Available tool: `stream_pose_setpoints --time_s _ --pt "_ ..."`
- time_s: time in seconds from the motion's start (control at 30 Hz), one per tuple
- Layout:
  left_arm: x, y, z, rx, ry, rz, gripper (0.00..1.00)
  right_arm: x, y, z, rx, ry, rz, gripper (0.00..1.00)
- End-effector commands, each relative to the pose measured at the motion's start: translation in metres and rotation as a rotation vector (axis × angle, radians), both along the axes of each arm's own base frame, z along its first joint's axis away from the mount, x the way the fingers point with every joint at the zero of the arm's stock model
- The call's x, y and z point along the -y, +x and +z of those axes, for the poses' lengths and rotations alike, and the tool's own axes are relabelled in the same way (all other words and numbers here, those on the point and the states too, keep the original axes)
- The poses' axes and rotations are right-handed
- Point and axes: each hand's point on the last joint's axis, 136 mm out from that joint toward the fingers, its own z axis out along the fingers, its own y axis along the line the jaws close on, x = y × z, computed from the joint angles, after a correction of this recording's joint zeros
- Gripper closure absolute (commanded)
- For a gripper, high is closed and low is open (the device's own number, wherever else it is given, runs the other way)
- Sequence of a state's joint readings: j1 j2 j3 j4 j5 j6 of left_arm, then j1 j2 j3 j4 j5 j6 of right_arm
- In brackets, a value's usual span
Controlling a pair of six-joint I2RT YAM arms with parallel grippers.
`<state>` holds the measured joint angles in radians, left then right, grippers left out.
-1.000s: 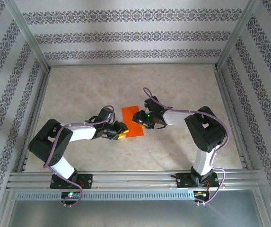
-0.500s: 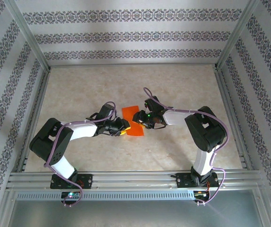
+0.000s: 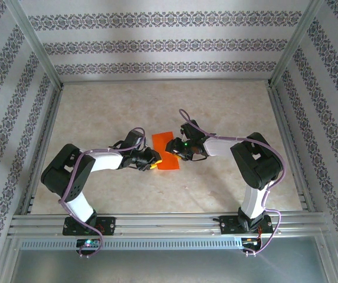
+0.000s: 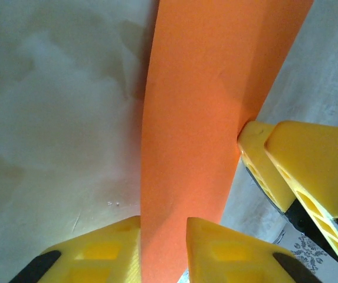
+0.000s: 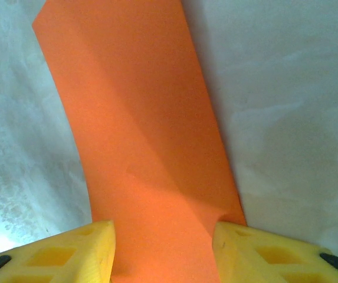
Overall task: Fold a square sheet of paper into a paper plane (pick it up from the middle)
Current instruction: Third fold the triangle at the center of the table.
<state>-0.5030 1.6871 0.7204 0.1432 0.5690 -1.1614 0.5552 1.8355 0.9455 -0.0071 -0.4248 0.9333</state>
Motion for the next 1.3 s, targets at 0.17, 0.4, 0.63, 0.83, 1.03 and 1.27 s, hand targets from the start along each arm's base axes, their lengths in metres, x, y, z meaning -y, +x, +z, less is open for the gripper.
stream_pose_setpoints --time_s 0.17,0.4,0.63,0.83,1.03,1.27 --pt "-0.001 0.012 0.005 -0.035 -0.038 0.065 0.95 0.016 -0.005 0.004 0.063 -0.059 0.058 0.5" --pt "-0.001 0.014 0.019 -0.043 -0.046 0.085 0.98 0.029 0.009 0.071 0.415 -0.128 0.187 0.34" --pt "0.004 0.019 0.028 -0.071 -0.073 0.102 1.0 0.039 -0.001 0.092 0.732 -0.325 0.364 0.29" --pt "0.009 0.026 0.037 -0.079 -0.097 0.118 1.0 0.024 -0.022 0.094 0.987 -0.397 0.536 0.3" --pt "0.015 0.031 0.037 -0.105 -0.119 0.118 1.0 0.005 -0.04 0.077 1.089 -0.434 0.716 0.3" --pt "0.016 0.032 0.035 -0.115 -0.121 0.121 1.0 -0.01 -0.042 0.06 1.144 -0.467 0.803 0.32"
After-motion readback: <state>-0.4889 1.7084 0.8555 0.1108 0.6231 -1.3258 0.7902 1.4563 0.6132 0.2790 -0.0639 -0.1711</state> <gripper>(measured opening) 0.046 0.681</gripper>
